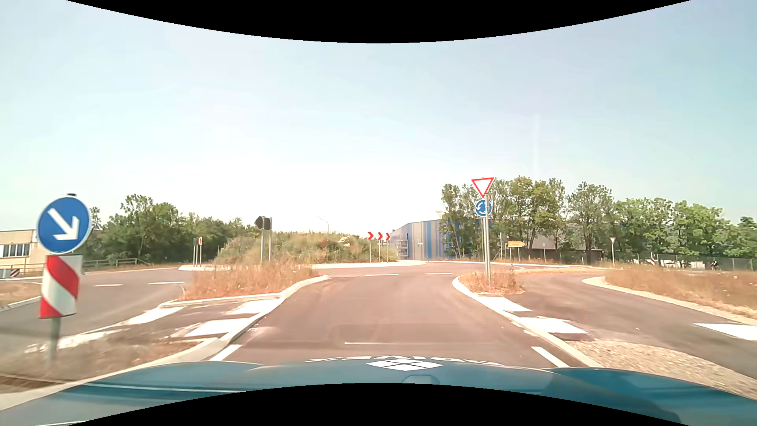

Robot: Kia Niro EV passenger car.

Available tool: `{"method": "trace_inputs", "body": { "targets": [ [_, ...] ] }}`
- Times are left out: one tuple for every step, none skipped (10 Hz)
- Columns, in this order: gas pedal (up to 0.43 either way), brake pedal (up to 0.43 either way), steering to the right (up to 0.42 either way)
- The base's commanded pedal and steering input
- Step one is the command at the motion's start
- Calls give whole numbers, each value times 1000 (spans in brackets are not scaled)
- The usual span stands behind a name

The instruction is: Follow the waypoints while adhering to traffic rules and regulations

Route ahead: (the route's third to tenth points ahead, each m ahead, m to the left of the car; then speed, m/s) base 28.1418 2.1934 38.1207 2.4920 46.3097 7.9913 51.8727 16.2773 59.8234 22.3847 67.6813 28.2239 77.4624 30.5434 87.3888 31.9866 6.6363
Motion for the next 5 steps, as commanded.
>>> {"method": "trace_inputs", "body": {
  "targets": [
    [59, 0, -27],
    [59, 0, -24],
    [59, 0, -20],
    [59, 0, -17],
    [59, 0, -12]
  ]
}}
